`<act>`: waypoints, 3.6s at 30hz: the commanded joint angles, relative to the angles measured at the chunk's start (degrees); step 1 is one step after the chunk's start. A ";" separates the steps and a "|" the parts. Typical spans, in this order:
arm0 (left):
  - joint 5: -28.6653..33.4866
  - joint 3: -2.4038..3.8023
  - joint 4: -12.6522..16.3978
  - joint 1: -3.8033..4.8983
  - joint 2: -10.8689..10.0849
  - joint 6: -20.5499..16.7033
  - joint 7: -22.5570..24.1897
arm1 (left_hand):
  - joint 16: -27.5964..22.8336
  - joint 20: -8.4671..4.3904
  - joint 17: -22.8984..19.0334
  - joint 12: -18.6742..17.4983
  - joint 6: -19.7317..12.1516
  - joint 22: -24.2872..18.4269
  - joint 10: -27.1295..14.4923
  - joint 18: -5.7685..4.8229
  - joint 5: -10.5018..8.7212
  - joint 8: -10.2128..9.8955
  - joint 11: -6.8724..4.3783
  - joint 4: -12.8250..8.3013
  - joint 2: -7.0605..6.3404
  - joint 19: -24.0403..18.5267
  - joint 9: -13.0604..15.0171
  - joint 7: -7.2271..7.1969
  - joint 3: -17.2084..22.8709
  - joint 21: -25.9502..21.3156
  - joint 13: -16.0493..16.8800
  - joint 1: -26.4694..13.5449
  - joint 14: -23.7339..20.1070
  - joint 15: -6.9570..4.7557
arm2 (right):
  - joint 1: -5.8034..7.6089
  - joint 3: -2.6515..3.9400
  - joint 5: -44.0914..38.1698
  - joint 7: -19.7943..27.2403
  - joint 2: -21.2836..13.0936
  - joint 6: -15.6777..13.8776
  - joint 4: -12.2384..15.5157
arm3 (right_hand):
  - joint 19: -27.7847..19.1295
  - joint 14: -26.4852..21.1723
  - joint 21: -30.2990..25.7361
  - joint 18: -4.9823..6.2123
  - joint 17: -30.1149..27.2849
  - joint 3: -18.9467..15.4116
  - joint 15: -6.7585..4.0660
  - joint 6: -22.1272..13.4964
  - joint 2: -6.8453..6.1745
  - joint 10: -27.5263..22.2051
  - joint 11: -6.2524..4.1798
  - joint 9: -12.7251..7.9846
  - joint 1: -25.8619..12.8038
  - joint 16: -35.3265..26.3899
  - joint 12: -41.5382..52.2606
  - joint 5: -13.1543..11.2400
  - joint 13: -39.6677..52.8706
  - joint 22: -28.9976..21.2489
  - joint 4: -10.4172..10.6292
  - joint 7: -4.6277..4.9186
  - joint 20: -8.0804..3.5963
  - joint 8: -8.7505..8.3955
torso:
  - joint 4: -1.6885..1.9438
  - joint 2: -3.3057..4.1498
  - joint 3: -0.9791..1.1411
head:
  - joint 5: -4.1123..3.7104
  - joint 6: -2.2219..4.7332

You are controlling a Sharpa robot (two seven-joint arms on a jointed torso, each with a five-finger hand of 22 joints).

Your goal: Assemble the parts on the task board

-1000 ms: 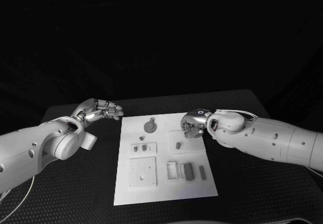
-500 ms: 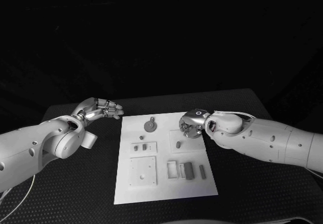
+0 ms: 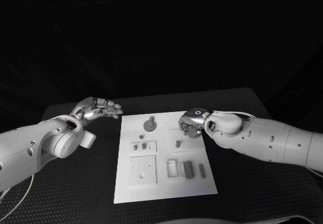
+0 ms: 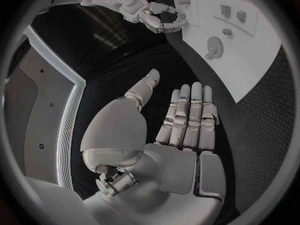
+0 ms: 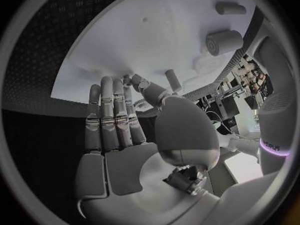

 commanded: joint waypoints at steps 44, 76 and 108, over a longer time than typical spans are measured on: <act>0.43 0.04 -0.49 0.07 -0.11 0.45 0.27 | -0.41 -0.27 0.92 0.19 -0.12 -0.77 -0.19 0.42 -0.25 0.13 0.01 0.06 0.92 0.90 -0.22 -0.09 -0.37 0.17 -0.38 0.96 1.06 -0.34 | -2.75 -1.38 -4.69 -1.19 -0.25 1.03 -0.12 | 6.81 6.16 1.55 0.33 4.75 1.20 -2.79 5.14 0.89 6.68 -2.54 1.80 2.14 2.14 1.00 -0.09 2.27 2.50 0.00 -2.23 -2.25 2.67 | 0.02 0.00 0.01 | -0.74 -0.32; 0.44 0.04 -1.27 0.07 0.19 0.44 0.22 | -0.57 -0.32 1.19 0.16 -0.18 -1.02 -0.24 0.38 -0.22 0.10 0.04 0.08 0.95 1.11 -0.28 -0.06 -0.48 0.14 -0.51 1.04 1.23 -0.40 | -0.51 0.87 -1.73 -1.20 -1.71 0.04 3.48 | 7.57 6.68 1.66 0.33 5.36 1.19 -3.06 5.47 0.37 7.19 -2.77 2.31 2.06 2.30 0.99 -0.09 2.76 2.78 0.03 -2.40 -2.53 2.83 | 0.05 0.00 0.02 | -0.57 -0.23; 1.00 0.04 -1.71 0.06 0.54 0.76 0.07 | -0.80 -0.37 1.45 0.13 -0.29 -1.29 -0.33 0.33 -0.23 0.05 0.09 0.08 0.95 1.20 -0.35 -0.01 -0.62 0.09 -0.65 1.04 1.29 -0.42 | 0.35 3.74 11.89 2.93 -0.75 -1.84 11.76 | 7.55 6.47 1.42 0.33 5.55 1.32 -3.02 5.16 0.67 6.93 -2.63 2.52 1.79 2.02 0.65 -0.09 2.91 2.82 0.03 -2.28 -2.52 2.63 | 0.10 -0.01 -0.05 | 2.32 -0.11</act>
